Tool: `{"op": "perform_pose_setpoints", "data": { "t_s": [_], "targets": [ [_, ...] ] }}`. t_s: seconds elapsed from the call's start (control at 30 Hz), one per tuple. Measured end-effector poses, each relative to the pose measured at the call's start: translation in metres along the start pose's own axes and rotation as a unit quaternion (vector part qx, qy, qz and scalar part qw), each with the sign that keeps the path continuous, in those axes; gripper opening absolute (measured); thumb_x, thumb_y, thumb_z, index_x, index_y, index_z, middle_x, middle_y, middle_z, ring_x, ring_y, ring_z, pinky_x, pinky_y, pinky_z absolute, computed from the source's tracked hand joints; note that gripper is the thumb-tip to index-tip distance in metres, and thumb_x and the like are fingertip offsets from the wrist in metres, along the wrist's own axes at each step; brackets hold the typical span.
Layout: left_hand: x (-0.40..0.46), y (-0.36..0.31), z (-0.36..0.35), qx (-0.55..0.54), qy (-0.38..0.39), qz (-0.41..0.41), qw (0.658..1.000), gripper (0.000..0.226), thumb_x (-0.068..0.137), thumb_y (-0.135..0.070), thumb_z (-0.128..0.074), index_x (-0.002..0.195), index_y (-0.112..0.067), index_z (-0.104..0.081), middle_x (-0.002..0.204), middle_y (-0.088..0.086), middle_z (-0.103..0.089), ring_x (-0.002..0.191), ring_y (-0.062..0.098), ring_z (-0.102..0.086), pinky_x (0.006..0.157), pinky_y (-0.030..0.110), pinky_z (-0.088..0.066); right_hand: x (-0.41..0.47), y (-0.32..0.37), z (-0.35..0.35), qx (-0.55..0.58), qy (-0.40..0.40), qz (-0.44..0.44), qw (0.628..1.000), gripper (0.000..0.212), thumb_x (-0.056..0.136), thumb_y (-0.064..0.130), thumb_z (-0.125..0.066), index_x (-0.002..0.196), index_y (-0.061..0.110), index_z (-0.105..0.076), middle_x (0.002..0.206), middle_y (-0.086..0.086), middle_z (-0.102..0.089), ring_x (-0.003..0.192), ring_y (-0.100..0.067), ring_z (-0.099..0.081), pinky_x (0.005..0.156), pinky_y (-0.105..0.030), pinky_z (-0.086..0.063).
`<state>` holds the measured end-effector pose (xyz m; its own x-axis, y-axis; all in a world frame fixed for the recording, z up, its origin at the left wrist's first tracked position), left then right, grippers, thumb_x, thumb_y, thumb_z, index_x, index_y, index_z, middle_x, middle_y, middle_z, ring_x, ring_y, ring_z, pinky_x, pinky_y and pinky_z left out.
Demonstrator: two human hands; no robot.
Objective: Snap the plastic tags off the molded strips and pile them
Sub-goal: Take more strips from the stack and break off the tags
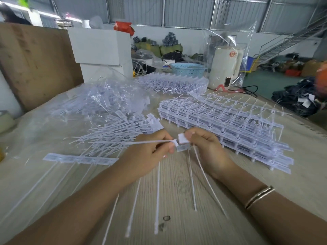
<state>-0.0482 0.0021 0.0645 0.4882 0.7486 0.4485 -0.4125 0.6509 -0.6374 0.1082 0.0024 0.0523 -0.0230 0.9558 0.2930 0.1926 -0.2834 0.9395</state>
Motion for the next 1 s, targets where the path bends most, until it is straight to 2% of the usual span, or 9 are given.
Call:
{"op": "perform_pose_setpoints", "data": {
  "t_s": [0.07,0.1,0.17,0.23,0.43,0.57,0.7,0.87,1.0],
  "targets": [
    [-0.001,0.003,0.002,-0.046,0.003,0.02,0.999,0.013,0.093,-0.018,-0.054,0.085,-0.022,-0.063,0.075,-0.012,-0.069,0.062,0.003,-0.063,0.063,0.023,-0.051,0.003,-0.001,0.018,0.146,-0.074,-0.04,0.986,0.015,0.08,0.011,-0.059,0.066,0.015,-0.064,0.073,-0.008,-0.066,0.071,-0.018,-0.065,0.07,-0.027,-0.052],
    [-0.002,0.006,0.004,-0.049,-0.004,0.029,0.998,0.009,0.092,-0.02,-0.056,0.087,-0.022,-0.063,0.077,-0.014,-0.07,0.066,0.006,-0.065,0.067,0.028,-0.053,0.004,-0.001,0.028,0.132,-0.096,-0.041,0.986,0.018,0.085,0.01,-0.056,0.069,0.014,-0.064,0.078,-0.011,-0.067,0.077,-0.021,-0.065,0.075,-0.029,-0.052],
    [-0.003,0.009,0.009,0.006,-0.02,0.024,0.999,0.005,0.087,-0.026,-0.062,0.091,-0.023,-0.065,0.08,-0.013,-0.07,0.071,0.009,-0.066,0.068,0.033,-0.053,0.004,0.0,0.039,-0.072,-0.086,-0.032,0.993,0.025,0.091,0.011,-0.054,0.07,0.017,-0.068,0.08,-0.003,-0.067,0.079,-0.013,-0.062,0.079,-0.02,-0.046],
    [-0.004,0.007,0.01,0.088,-0.022,0.003,0.996,0.012,0.083,-0.029,-0.067,0.094,-0.025,-0.064,0.083,-0.013,-0.069,0.075,0.004,-0.063,0.069,0.034,-0.051,0.006,-0.005,0.035,-0.248,-0.054,-0.02,0.967,0.022,0.091,0.015,-0.057,0.073,0.021,-0.069,0.076,0.006,-0.066,0.071,0.0,-0.059,0.067,-0.007,-0.041],
    [-0.005,-0.004,0.005,0.175,-0.021,-0.001,0.984,0.038,0.083,-0.032,-0.067,0.116,-0.021,-0.054,0.108,-0.008,-0.056,0.092,0.012,-0.057,0.077,0.035,-0.048,0.017,-0.022,0.029,-0.51,-0.04,-0.002,0.859,0.018,0.091,0.023,-0.06,0.105,0.015,-0.068,0.097,-0.002,-0.056,0.091,-0.014,-0.052,0.07,-0.018,-0.031],
    [-0.006,-0.015,0.002,0.217,-0.02,-0.013,0.976,0.044,0.083,-0.036,-0.064,0.122,-0.022,-0.048,0.116,-0.006,-0.047,0.092,0.016,-0.058,0.073,0.036,-0.049,0.007,-0.002,0.017,-0.465,-0.073,0.097,0.877,0.022,0.09,0.016,-0.059,0.109,0.009,-0.066,0.108,-0.004,-0.06,0.104,-0.017,-0.052,0.092,-0.025,-0.037],
    [-0.006,-0.022,-0.004,0.227,-0.008,-0.04,0.973,0.041,0.082,-0.035,-0.063,0.117,-0.019,-0.05,0.111,-0.004,-0.048,0.091,0.018,-0.058,0.073,0.039,-0.049,-0.008,-0.004,-0.017,-0.41,0.055,0.075,0.907,0.019,0.091,0.038,-0.054,0.084,0.033,-0.071,0.096,0.008,-0.062,0.102,-0.011,-0.051,0.092,-0.03,-0.031],
    [-0.009,-0.013,0.005,0.227,0.035,-0.02,0.973,0.032,0.082,-0.053,-0.056,0.108,-0.033,-0.052,0.098,-0.016,-0.062,0.08,0.005,-0.058,0.069,0.029,-0.047,-0.007,-0.004,-0.016,-0.314,0.105,0.045,0.942,0.021,0.089,0.008,-0.059,0.071,0.0,-0.067,0.081,-0.012,-0.057,0.079,-0.011,-0.052,0.08,-0.023,-0.036],
    [-0.01,-0.005,0.013,0.265,0.063,-0.001,0.962,0.024,0.082,-0.039,-0.055,0.106,-0.039,-0.05,0.079,-0.014,-0.062,0.061,0.005,-0.052,0.055,0.023,-0.036,-0.006,-0.003,-0.006,-0.267,0.093,0.011,0.959,0.03,0.091,0.012,-0.056,0.069,-0.008,-0.06,0.081,-0.025,-0.053,0.072,-0.012,-0.048,0.072,-0.019,-0.035]
  ]
}}
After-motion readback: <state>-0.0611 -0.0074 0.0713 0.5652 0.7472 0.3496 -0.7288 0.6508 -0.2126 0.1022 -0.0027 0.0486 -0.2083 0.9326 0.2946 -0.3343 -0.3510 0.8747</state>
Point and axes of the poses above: each hand's wrist, its own x-axis towards the middle knuckle, its own z-axis out of the back of the hand, y = z × x, the point moved 5 cm from there along x, towards the middle knuckle
